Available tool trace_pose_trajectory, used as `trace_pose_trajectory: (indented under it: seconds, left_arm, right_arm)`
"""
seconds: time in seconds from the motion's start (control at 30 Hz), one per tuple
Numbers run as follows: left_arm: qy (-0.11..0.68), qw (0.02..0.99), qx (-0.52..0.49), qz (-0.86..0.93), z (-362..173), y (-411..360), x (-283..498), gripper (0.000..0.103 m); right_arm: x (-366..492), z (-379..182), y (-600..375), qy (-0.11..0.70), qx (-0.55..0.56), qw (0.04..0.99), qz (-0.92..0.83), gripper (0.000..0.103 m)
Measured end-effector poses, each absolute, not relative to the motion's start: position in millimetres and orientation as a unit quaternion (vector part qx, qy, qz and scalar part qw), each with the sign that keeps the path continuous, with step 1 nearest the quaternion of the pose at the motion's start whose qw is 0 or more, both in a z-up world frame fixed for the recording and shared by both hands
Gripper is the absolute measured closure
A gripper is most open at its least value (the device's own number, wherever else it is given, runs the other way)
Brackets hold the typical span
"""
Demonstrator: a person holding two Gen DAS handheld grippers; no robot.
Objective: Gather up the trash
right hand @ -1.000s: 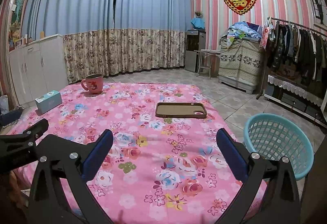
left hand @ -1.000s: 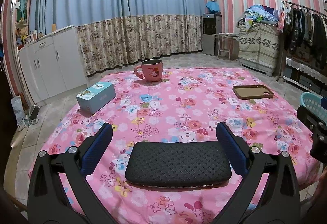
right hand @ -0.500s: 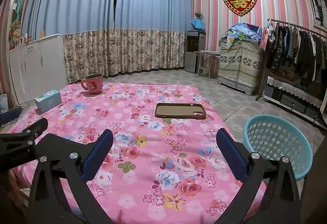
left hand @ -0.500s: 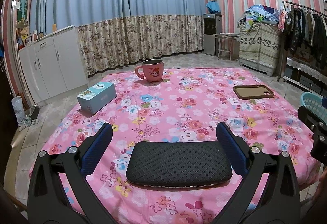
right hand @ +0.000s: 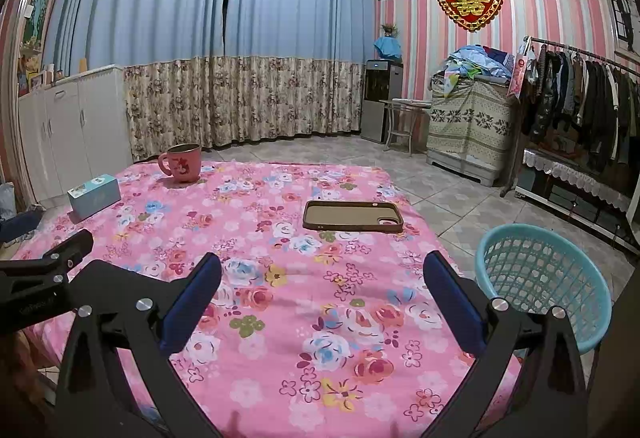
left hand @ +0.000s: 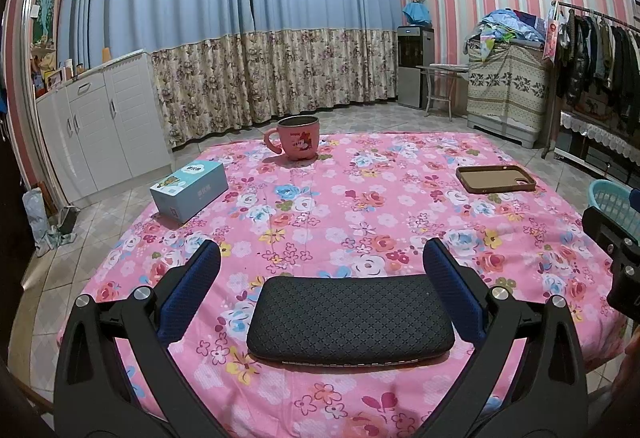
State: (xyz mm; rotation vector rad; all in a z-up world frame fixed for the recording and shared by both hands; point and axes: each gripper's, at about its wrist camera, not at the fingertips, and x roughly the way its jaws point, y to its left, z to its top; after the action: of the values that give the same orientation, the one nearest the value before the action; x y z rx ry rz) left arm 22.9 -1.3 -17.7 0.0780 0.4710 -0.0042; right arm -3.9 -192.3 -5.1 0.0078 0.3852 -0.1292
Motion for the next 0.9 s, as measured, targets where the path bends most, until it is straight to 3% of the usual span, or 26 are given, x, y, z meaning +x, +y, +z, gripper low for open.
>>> trace_pose_trajectory:
  seconds: [0.9]
  left_arm:
    - [0.23,0.972,0.037,-0.005,-15.7,-4.5,17.9,0.005]
  right_arm:
    - [-4.8,-4.4,-194.1,0.19,0.001,0.98,-0.066,0.004]
